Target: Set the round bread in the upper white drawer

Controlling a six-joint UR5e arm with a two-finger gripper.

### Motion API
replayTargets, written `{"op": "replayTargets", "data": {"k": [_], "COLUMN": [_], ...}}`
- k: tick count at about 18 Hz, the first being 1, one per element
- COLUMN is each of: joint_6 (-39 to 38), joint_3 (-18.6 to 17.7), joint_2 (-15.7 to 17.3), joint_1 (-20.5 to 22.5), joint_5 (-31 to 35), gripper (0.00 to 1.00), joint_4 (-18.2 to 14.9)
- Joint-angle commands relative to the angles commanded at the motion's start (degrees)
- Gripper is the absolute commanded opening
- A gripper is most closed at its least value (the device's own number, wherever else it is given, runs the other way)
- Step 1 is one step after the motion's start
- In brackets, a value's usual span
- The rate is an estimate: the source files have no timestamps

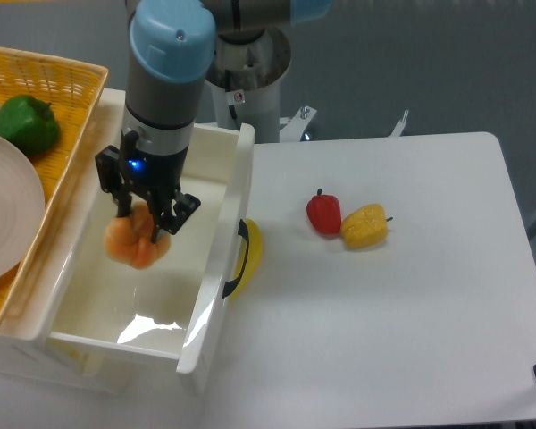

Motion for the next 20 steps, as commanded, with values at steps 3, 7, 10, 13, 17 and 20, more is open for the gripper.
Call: {"op": "replayTargets", "data": {"k": [3,7,10,13,17,20], "joint_6": [-0.53,-1.06,-1.50,-1.41,-0.71,3.40], "joint_3": [-0.09,-0.09,-0.09,0.00,0.26,0.62], "joint_2": [0.09,0.35,0.88,1.32,2.20,2.28], "joint_1": [0.17,0.53,1.93,4.82,10.71,14.83], "joint_5": [-0.17,0.00,0.09,0.18,6.67,8.17], "gripper": [1.00,1.00,1.00,1.00,1.00,1.00], "joint_4": [-0.17,-0.18,-0.09,0.00,0.26,0.18]}}
